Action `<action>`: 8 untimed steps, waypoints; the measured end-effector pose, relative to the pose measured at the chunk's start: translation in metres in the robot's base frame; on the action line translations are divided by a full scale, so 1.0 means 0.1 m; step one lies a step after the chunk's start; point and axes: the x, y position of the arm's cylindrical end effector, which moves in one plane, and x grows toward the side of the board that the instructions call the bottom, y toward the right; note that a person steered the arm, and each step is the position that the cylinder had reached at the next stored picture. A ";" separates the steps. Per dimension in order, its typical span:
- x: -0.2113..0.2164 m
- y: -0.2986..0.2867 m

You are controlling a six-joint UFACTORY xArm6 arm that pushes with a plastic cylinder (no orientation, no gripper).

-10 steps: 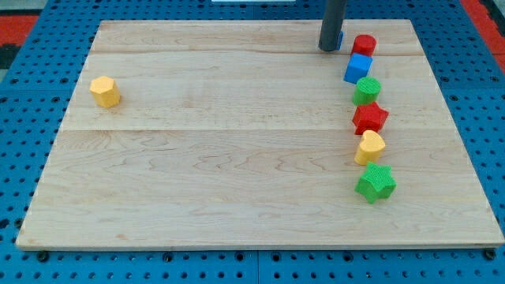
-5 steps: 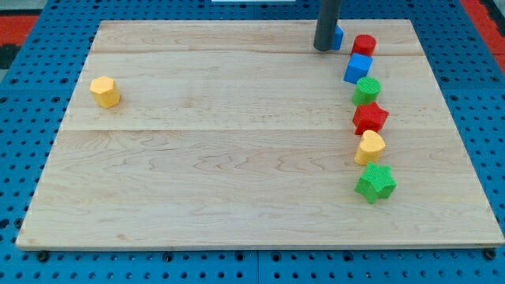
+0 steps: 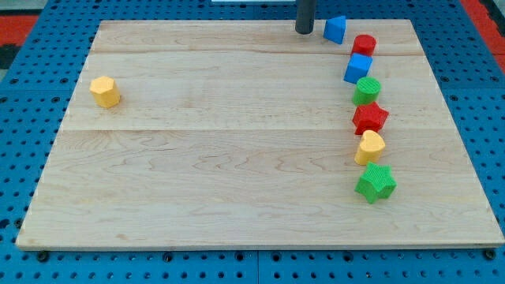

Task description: Push the blue cube into the top of the red circle

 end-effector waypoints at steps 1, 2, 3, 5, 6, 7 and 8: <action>-0.05 0.08; -0.04 0.26; -0.04 0.37; -0.02 0.52; 0.03 0.62; 0.09 0.68; 0.12 0.73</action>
